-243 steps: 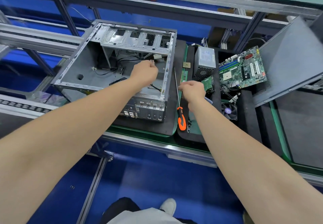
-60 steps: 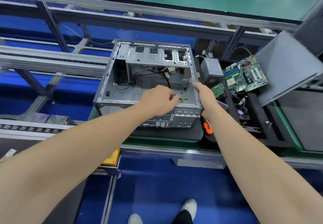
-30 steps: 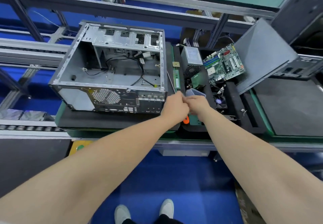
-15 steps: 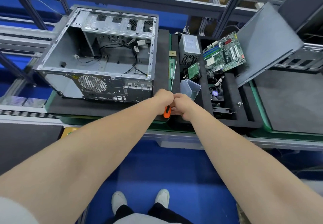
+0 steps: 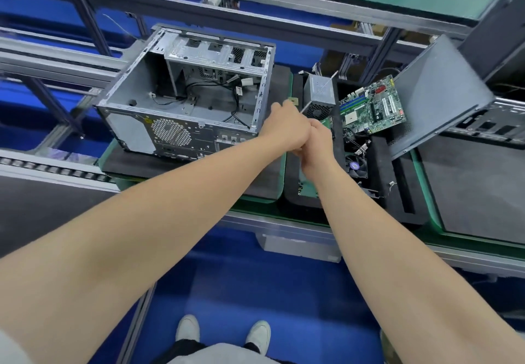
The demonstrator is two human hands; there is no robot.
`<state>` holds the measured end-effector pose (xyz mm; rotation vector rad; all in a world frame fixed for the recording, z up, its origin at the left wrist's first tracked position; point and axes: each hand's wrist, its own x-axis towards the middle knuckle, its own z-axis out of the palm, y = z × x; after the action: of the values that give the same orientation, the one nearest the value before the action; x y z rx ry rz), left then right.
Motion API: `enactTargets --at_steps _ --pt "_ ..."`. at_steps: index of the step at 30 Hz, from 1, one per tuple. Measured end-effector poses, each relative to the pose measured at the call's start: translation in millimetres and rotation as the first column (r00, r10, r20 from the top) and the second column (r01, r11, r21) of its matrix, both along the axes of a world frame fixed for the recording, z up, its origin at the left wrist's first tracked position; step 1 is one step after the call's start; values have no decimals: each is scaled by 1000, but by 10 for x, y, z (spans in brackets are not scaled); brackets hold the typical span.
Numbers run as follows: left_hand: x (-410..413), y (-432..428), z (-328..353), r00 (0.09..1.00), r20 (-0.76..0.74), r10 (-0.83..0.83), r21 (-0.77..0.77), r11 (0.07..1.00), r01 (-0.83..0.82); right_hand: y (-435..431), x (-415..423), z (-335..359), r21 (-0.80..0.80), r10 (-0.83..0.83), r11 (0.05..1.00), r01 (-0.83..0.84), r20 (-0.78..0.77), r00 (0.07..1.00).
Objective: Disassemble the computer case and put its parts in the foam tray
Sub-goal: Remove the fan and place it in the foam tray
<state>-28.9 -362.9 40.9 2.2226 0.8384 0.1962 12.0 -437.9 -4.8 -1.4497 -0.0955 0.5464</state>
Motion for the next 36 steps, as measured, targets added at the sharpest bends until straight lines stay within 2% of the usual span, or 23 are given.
enactTargets --at_steps 3,8,18,24,29,32,36 --pt "-129 197 180 998 66 -2 91 996 -4 157 -119 184 49 23 998 -25 32 999" --pt "-551 654 294 987 120 107 100 988 -120 608 -531 315 43 154 986 -160 116 981" --pt "-2137 1919 50 915 253 313 93 934 -345 1884 -2020 190 70 445 889 -452 92 891" --pt "-3299 2575 -275 895 170 412 95 897 -431 2559 -3097 -102 22 601 798 -603 64 797" --pt "-4087 2779 -753 853 108 510 67 852 -518 2811 -3777 -492 -89 711 702 -706 25 703" --pt "-4509 2832 -1106 845 -18 534 39 845 -533 2866 -4142 -826 -167 751 641 -749 -66 657" --pt "-4990 2804 -1561 856 -226 466 -17 876 -482 2791 -4531 -1223 -219 769 532 -818 -280 575"
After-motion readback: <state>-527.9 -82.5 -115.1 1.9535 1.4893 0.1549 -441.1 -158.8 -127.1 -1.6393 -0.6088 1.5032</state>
